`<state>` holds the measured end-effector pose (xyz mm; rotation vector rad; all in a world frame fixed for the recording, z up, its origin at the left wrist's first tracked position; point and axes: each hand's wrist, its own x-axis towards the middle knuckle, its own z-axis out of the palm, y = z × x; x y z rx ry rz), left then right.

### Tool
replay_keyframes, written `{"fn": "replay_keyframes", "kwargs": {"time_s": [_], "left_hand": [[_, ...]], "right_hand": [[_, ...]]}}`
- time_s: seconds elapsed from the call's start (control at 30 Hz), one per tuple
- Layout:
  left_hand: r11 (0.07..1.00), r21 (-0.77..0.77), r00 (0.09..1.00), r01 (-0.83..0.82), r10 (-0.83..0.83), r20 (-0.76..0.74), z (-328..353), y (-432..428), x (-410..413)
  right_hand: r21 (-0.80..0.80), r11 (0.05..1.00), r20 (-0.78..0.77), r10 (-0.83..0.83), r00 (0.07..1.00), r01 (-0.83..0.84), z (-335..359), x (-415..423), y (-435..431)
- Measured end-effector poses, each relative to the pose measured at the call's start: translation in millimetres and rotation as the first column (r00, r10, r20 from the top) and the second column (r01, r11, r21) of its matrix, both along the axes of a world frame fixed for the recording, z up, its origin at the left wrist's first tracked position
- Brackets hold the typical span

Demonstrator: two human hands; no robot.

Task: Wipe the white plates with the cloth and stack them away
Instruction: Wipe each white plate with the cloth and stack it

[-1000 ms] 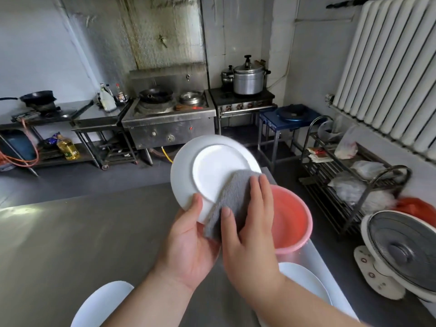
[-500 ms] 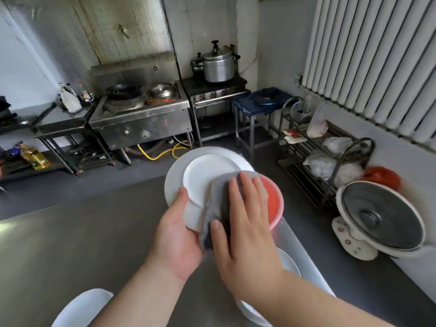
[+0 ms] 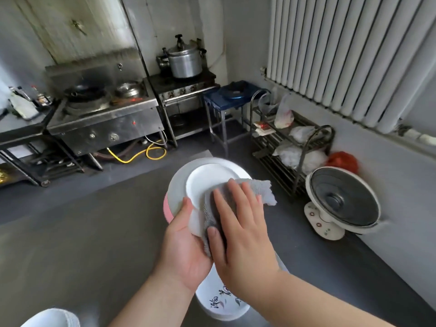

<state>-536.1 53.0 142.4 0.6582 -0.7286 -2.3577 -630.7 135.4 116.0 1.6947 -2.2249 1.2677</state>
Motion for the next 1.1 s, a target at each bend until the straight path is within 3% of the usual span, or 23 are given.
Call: {"fn": "replay_keyframes", "kwargs": {"time_s": [0.1, 0.17, 0.23, 0.27, 0.4, 0.43, 0.57, 0.77, 0.83, 0.97, 1.1], "left_hand": [[1.0, -0.007, 0.999, -0.023, 0.024, 0.033, -8.4, 9.7, -9.0], [0.999, -0.008, 0.998, -0.039, 0.04, 0.046, -11.7, 12.9, -11.3], [0.999, -0.003, 0.997, -0.043, 0.043, 0.069, -12.7, 15.2, -10.0], [0.999, 0.002, 0.995, -0.051, 0.051, 0.082, -14.2, 15.5, -8.1], [0.995, 0.063, 0.984, -0.071, 0.06, 0.17, -31.2, 15.4, -0.8], [0.994, 0.082, 0.976, -0.074, 0.056, 0.21, -36.9, 15.2, -0.3], [0.993, 0.111, 0.939, -0.049, 0.007, 0.344, -53.6, 12.8, -2.4], [0.982, -0.19, 0.808, 0.0, 0.112, 0.578, -72.1, 0.9, -4.6], [0.977, -0.211, 0.801, 0.009, 0.12, 0.586, -72.4, -3.3, -1.7], [0.996, -0.071, 0.875, 0.061, -0.019, 0.484, -80.7, -12.9, 19.0], [0.982, -0.186, 0.754, 0.041, 0.092, 0.651, -101.1, 1.6, 24.2]], "right_hand": [[-0.055, 0.998, 0.081, 0.023, 0.996, -0.018, -8.2, -37.1, 4.7], [-0.004, 1.0, 0.294, 0.003, 0.956, -0.002, -7.9, -68.5, 3.0], [0.099, 0.994, 0.614, -0.032, 0.789, -0.037, -7.3, -96.2, 1.4], [0.159, 0.985, 0.687, -0.066, 0.724, -0.061, -10.3, -109.2, 1.7], [0.354, 0.901, 0.594, -0.009, 0.804, -0.251, -29.1, -151.9, 18.1], [0.366, 0.874, 0.641, 0.013, 0.767, -0.32, -33.1, -157.6, 22.8], [0.289, 0.811, 0.913, -0.073, 0.402, -0.509, -52.2, -168.0, 32.5], [0.312, 0.817, 0.945, -0.212, 0.25, -0.484, -72.4, -162.7, 18.6], [0.339, 0.811, 0.929, -0.211, 0.303, -0.476, -73.1, -158.1, 12.4], [0.355, 0.821, 0.888, -0.145, 0.437, -0.447, -72.7, -143.3, 4.7], [0.436, 0.812, 0.747, -0.084, 0.66, -0.389, -90.9, -125.1, 3.8]]}}
